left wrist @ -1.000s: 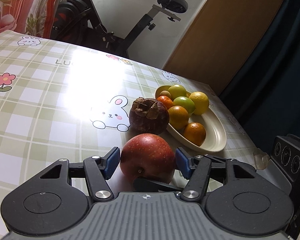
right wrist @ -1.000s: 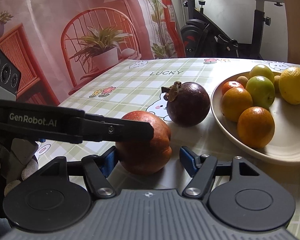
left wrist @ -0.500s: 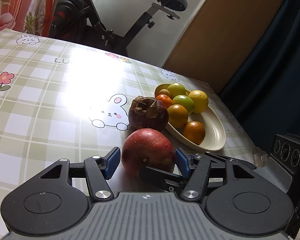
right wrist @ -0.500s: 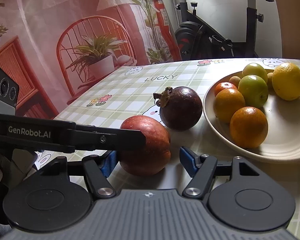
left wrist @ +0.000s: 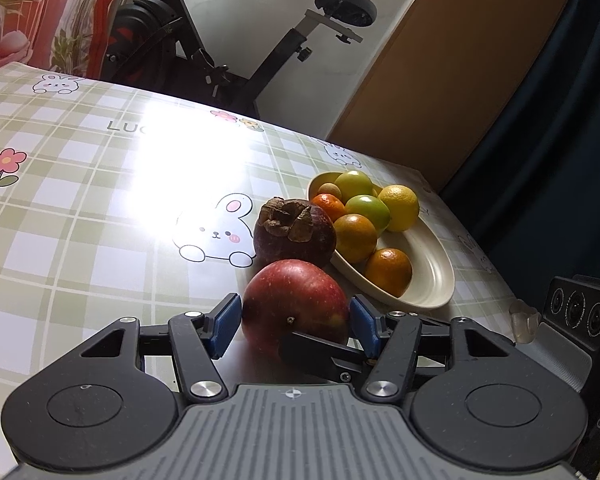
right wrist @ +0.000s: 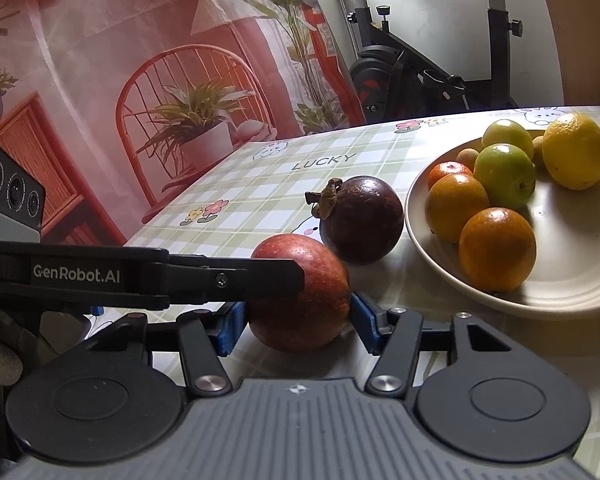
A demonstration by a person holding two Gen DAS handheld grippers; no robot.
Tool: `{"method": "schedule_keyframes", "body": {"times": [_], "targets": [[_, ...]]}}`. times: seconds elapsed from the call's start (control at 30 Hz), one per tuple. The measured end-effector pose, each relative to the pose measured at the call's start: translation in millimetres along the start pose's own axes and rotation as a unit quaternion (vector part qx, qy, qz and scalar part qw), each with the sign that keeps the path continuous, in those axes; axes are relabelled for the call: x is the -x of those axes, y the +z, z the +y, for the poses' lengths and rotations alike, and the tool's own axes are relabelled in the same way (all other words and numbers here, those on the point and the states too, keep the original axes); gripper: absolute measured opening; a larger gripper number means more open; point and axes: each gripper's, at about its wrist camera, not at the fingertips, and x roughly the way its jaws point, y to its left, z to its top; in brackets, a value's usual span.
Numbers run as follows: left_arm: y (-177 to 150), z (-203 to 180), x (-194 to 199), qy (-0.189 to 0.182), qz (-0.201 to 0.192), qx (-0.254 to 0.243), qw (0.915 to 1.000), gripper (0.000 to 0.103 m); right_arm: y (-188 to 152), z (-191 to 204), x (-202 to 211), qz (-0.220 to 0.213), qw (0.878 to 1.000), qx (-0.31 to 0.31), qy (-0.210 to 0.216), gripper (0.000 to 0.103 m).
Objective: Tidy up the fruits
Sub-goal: 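Lift and carry the red apple with the left tool onto the plate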
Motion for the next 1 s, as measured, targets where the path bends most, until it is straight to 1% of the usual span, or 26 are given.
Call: {"method": "schedule_keyframes", "body": {"times": [0.2,0.47,0.83,1.0], "targets": [[-0.8,1.1,0.5,-0.001,-0.001,0.003,1.0000,0.063,0.7,-0.2,0.2,0.001,1.000,0.001,-0.001,0.059],[-1.6,-2.0,0.5,0.004,-0.003,-0.006,1.0000,0.063,1.3,0.6,-1.4,0.001,1.000,0.002,-0.003,0.059],[-1.9,-6.1,-2.2,0.009,0.003,-0.014,0.9999,0.064,1.8,0.7,-3.2,0.003,1.000,0.003,-0.004,0.058],[0.5,-12.3,-2.2,0.018,0.012,-0.026,0.9994,0.064,0.8,9.4,-3.5,0.002,1.000,0.010,-0.022,0.058]]}}
